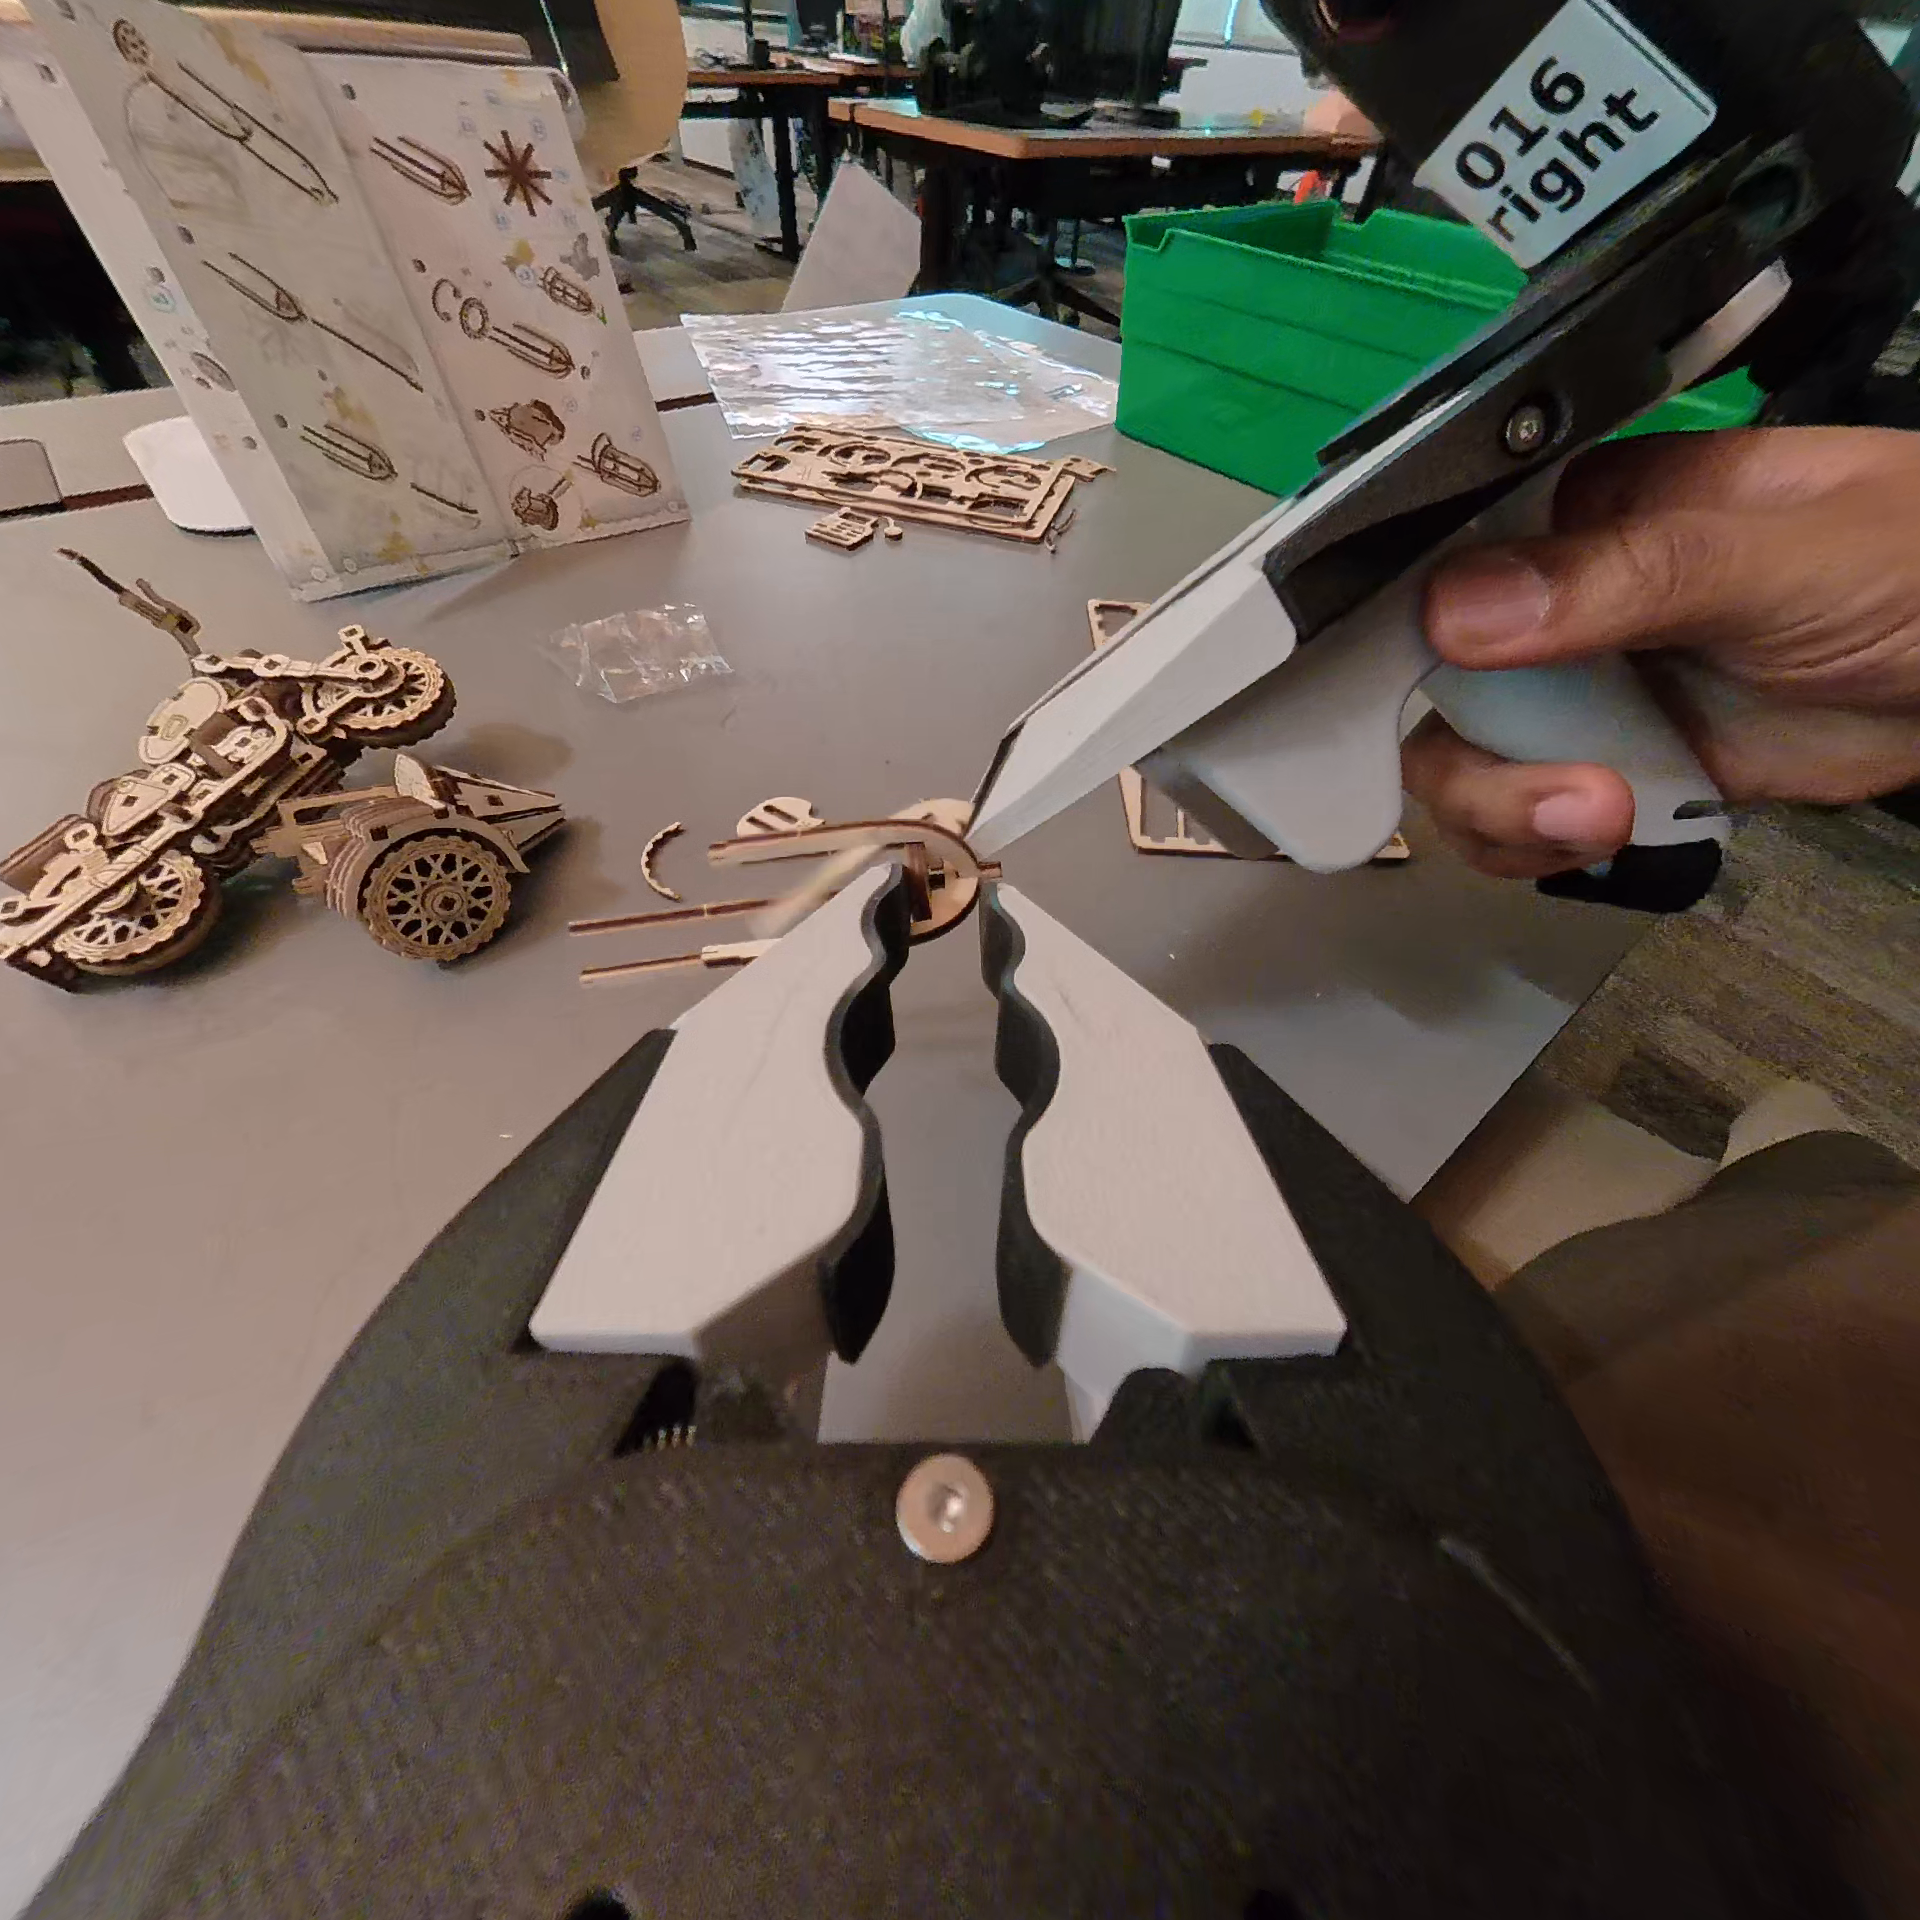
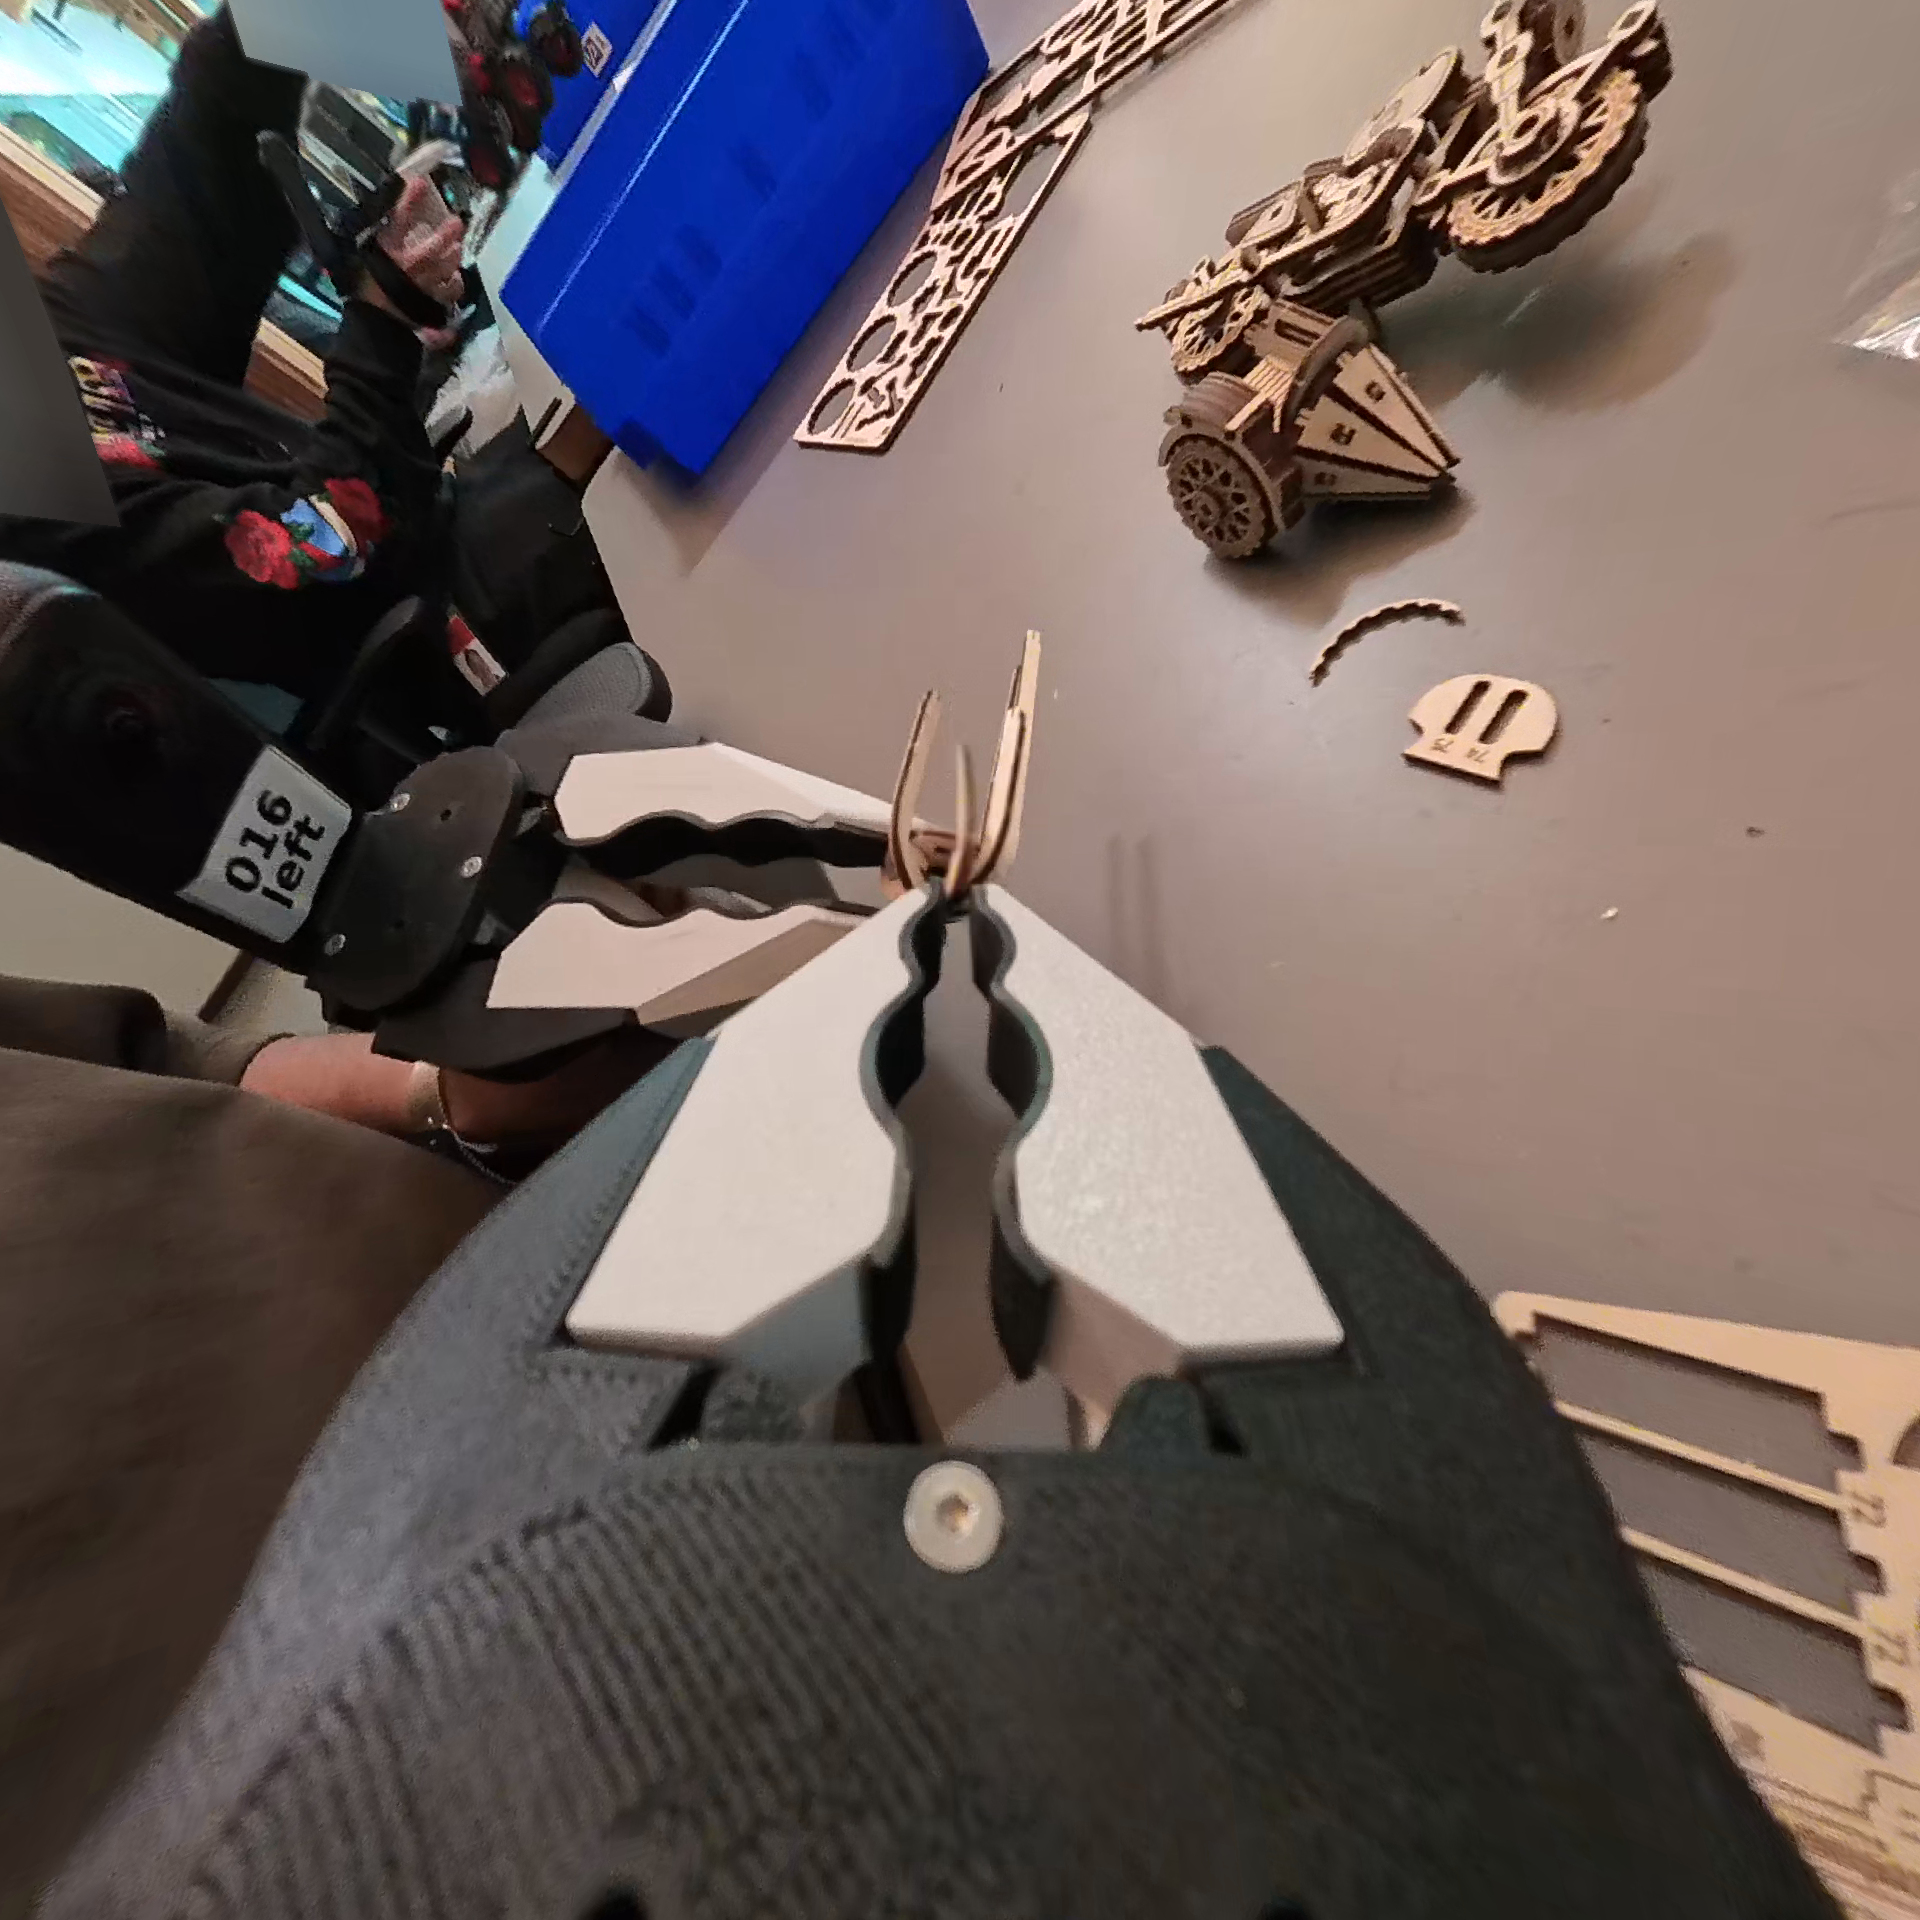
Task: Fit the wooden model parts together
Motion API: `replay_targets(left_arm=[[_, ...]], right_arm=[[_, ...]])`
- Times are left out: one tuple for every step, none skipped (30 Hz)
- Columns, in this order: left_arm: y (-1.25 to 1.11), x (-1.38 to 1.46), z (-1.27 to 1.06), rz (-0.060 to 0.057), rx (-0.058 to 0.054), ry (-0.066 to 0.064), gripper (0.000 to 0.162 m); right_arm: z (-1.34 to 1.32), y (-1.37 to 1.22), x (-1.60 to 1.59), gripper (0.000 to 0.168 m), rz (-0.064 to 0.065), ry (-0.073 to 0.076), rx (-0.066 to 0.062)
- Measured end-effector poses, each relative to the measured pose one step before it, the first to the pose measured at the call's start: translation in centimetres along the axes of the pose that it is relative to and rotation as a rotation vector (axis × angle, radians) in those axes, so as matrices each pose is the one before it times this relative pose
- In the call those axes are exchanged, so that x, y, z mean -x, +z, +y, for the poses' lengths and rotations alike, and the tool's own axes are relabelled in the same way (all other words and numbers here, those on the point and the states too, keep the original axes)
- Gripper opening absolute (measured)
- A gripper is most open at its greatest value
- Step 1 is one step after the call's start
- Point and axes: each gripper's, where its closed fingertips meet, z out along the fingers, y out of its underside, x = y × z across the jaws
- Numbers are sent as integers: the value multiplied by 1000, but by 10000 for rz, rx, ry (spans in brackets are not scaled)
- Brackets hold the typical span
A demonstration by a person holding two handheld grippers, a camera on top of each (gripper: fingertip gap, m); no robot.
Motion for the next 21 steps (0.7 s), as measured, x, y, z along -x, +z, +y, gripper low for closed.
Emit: replay_targets(left_arm=[[-19,-71,-42,46,-40,7,12],[-14,-73,-53,62,-45,-35,12],[-29,-46,-98,64,-74,-70,12],[-16,-18,-63,45,-58,-81,12],[5,-47,-39,51,-27,-55,12],[9,-10,-2,22,-6,-22,12],[-10,-34,-18,25,-16,-7,12],[-24,-48,-71,21,-56,-6,11],[-23,-6,-53,-2,-47,-23,11],[9,-14,-17,21,-9,-30,11],[-4,-38,-33,47,-24,-39,11],[-21,69,-106,-21,-65,-83,12],[-59,48,-174,21,-105,-97,11],[-65,23,-194,58,-100,-108,11],[-49,25,-151,63,-50,-119,11],[-52,2,-132,79,-31,-138,11],[-50,-175,-206,195,-60,-159,11],[-35,-444,-287,379,-78,-205,11],[25,-559,-177,481,61,-295,11],[98,-742,1,660,260,-423,11],[8,-929,-186,842,234,-530,11]], right_arm=[[10,-81,60,4,-17,-65,51],[2,-79,99,6,-57,-40,44],[-18,-64,81,8,-43,5,30],[-12,-57,101,8,-55,-16,25],[15,-43,116,8,-49,-63,42],[31,-51,39,8,4,-93,55],[30,-65,12,8,30,-112,54],[21,-70,6,8,24,-117,53],[44,-85,34,9,-5,-114,80],[87,-77,28,9,-17,-118,103],[96,-90,0,9,-13,-126,103],[119,-112,-15,11,-26,-146,129],[155,-171,81,15,-100,-212,170],[72,-274,101,17,-125,-285,127],[-143,-383,-3,19,-78,-314,10],[-363,-491,-44,21,-56,-350,-115],[-481,-545,11,21,-102,-463,-196],[-475,-563,-63,20,-52,-570,-205],[-399,-571,-152,18,33,-675,-165],[-338,-558,-84,16,49,-807,-146],[-243,-502,68,15,20,-934,-104]])
